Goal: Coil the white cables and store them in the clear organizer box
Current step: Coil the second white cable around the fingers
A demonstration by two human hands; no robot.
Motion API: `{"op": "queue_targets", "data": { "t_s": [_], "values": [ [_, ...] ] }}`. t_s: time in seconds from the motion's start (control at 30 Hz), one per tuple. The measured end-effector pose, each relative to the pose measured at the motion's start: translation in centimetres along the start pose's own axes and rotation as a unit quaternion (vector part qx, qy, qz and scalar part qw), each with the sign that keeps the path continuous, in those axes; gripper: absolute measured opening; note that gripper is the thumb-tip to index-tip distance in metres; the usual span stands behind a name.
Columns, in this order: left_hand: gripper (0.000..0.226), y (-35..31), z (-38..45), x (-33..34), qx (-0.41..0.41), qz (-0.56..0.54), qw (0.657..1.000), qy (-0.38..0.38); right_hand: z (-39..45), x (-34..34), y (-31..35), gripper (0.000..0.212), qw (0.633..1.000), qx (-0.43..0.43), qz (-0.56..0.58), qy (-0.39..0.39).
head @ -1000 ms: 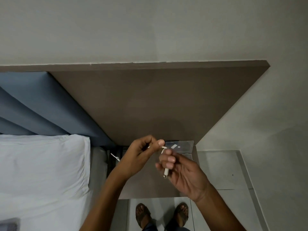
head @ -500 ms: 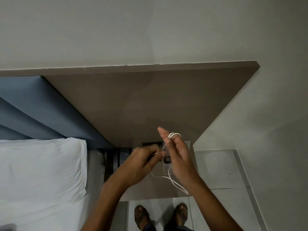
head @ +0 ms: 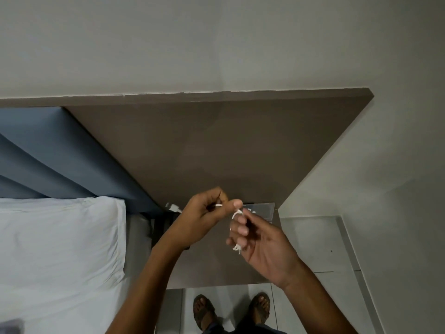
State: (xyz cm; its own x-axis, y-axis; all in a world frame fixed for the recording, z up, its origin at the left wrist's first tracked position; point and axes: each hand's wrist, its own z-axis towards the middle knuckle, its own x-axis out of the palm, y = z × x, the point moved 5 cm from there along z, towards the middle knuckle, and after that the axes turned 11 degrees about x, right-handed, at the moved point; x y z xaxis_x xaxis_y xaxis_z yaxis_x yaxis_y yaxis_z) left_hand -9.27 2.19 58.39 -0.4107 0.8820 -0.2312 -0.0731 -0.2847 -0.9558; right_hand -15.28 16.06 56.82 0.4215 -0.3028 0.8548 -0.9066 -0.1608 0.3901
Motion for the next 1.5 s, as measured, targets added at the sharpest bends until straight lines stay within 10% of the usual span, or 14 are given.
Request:
{"op": "queue_targets", "data": {
  "t_s": [0.2, 0.3, 0.43, 0.7, 0.93, 1.1, 1.33, 1.5],
  "values": [
    [0.045, 1.3, -1.6, 2.3, -0.034, 0.021, 0.999, 0.017, 0.1, -0.1, 2.2, 0.03, 0.965, -0.154, 0.214, 0.007],
    [0.039, 1.5, -2.6, 3.1, -0.037, 0.046, 0.998, 0.038, 0.3, -0.1, 3.2, 0.04, 0.969, -0.226, -0.004, -0.103],
    [0.044, 0.8, -3.0, 2.7, -0.026, 0.075, 0.995, 0.067, -0.5, -1.9, 3.0, 0.041, 0.873, -0.268, -0.284, -0.293],
    [0.03, -1.3, -1.8, 1.2, 0.017, 0.175, 0.972, 0.156, -0.6, -3.4, 0.1, 0.02, 0.791, -0.148, -0.524, -0.279],
    [0.046, -1.3, 0.4, -1.4, 0.026, 0.236, 0.96, 0.149, -0.9, -2.2, -0.2, 0.035, 0.911, -0.028, -0.38, -0.154],
    [0.053, -0.4, 0.2, -0.7, 0.005, 0.072, 0.994, 0.082, -1.0, -1.7, -0.1, 0.026, 0.993, -0.002, -0.113, -0.022],
    [0.059, 0.3, -1.8, 2.8, -0.071, -0.079, 0.994, 0.018, 0.0, -0.4, 1.8, 0.019, 0.975, -0.124, 0.182, 0.038],
    [0.031, 1.4, -3.5, 4.6, -0.106, -0.064, 0.991, 0.051, 1.1, -0.3, 3.1, 0.026, 0.972, -0.207, 0.082, -0.072]
  ]
}}
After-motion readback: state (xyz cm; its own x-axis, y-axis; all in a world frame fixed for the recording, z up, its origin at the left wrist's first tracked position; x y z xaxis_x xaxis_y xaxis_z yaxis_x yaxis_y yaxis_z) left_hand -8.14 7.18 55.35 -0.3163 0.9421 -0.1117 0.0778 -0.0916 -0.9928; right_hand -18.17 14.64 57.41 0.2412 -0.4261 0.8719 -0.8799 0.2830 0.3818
